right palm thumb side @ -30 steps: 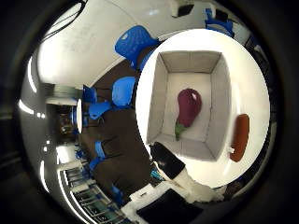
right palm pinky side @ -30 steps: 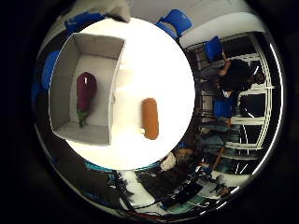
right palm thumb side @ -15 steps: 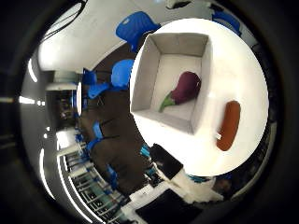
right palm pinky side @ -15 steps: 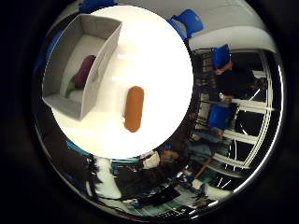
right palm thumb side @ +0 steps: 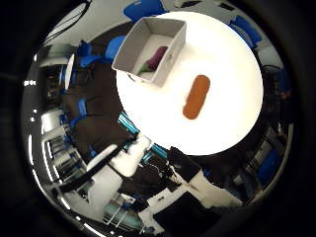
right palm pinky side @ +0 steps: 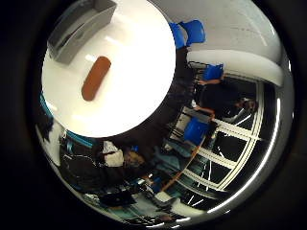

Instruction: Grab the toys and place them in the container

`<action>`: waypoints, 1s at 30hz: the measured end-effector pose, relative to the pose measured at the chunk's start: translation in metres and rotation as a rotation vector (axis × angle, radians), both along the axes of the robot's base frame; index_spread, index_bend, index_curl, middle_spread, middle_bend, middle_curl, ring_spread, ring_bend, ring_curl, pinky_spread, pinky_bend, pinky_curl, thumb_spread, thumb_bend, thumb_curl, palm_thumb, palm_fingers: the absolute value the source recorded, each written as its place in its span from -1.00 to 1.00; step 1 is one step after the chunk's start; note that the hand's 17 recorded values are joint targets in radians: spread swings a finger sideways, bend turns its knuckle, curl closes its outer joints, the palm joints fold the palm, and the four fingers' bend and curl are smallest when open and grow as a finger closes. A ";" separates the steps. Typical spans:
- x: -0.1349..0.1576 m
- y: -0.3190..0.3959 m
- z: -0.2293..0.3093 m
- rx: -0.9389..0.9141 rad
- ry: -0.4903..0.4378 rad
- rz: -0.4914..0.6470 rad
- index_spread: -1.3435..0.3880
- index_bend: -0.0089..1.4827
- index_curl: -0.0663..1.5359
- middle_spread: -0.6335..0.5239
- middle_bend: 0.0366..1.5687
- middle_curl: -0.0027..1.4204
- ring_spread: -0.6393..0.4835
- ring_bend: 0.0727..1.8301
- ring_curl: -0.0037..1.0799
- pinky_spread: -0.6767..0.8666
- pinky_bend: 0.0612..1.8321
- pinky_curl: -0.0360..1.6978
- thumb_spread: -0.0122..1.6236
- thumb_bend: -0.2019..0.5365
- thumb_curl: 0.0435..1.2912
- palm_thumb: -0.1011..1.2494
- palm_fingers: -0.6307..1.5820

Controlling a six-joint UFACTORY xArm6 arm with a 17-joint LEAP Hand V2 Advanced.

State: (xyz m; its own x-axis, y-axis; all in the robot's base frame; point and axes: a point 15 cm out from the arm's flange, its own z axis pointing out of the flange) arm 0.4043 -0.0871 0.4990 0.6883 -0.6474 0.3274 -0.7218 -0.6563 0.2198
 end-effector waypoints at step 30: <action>-0.006 -0.010 -0.071 -0.315 -0.198 0.462 0.06 -0.81 -0.69 0.14 -0.82 -0.62 0.47 -0.77 -0.48 0.35 -0.53 -0.58 0.14 -0.53 -0.54 0.15 -0.49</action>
